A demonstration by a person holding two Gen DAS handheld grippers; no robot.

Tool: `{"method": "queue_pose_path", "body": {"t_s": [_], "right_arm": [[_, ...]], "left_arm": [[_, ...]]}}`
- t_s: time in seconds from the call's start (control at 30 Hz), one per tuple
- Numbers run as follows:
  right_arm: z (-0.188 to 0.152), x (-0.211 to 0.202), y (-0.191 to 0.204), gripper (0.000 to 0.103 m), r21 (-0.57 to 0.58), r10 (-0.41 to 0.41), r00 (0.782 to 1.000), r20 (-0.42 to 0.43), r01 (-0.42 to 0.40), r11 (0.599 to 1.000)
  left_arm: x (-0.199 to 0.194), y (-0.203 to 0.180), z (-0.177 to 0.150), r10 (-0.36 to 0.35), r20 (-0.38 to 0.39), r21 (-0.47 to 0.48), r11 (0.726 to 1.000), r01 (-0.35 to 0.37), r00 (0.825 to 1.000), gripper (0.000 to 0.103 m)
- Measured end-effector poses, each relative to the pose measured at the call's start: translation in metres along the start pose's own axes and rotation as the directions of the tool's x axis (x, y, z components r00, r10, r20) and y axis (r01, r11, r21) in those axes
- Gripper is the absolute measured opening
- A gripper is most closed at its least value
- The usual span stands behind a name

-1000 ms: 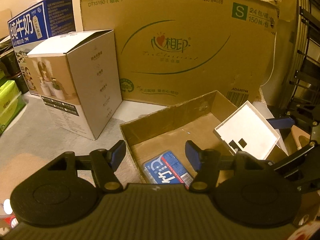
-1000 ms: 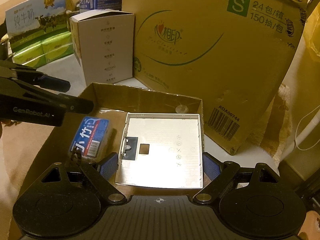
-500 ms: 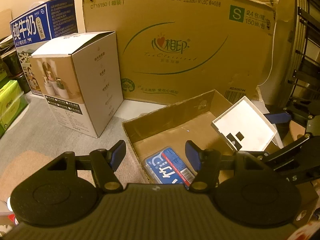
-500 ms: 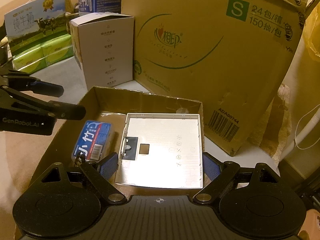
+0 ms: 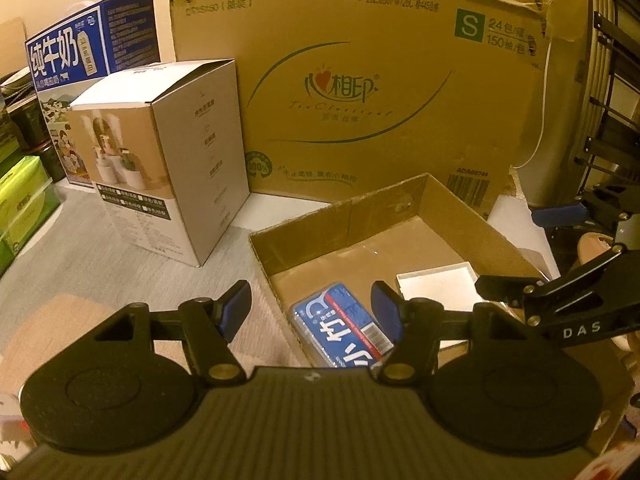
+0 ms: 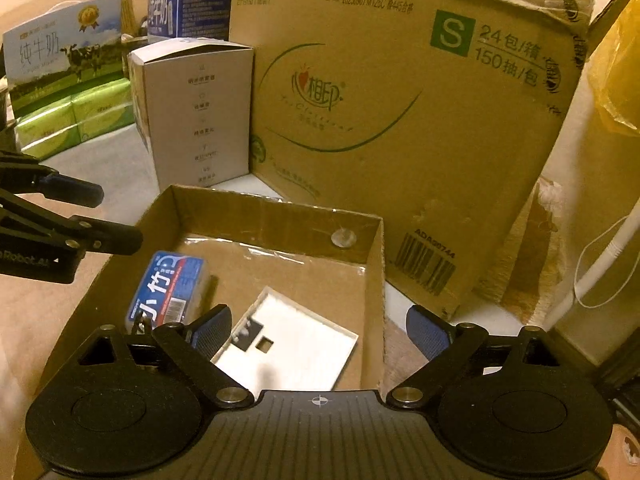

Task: Organize rigid objects
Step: 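Open the left tool to drop the toothpick box while the right tool releases the lid, then withdraw both open tools from the box toward the remaining items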

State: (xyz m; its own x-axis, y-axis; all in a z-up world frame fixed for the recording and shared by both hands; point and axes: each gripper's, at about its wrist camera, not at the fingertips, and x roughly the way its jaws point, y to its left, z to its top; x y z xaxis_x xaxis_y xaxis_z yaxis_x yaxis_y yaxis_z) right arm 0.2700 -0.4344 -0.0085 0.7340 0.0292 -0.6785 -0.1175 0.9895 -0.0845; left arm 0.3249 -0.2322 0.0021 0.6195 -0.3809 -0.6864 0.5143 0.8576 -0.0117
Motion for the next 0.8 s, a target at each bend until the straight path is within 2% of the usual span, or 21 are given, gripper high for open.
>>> {"method": "queue_pose_path", "body": {"t_s": [0.47, 0.8], "right_arm": [[-0.009, -0.053, 0.012, 0.093, 0.048, -0.001, 1.0, -0.002, 0.001, 0.999], [-0.033, -0.099, 0.025, 0.093, 0.148, 0.01, 1.0, -0.005, -0.01, 0.989]], "left_arm": [[-0.057, -0.006, -0.021, 0.018, 0.006, -0.02, 1.0, -0.018, 1.0, 0.065], [-0.11, -0.014, -0.051, 0.016, 0.019, -0.054, 0.998, -0.015, 1.0, 0.071]]}}
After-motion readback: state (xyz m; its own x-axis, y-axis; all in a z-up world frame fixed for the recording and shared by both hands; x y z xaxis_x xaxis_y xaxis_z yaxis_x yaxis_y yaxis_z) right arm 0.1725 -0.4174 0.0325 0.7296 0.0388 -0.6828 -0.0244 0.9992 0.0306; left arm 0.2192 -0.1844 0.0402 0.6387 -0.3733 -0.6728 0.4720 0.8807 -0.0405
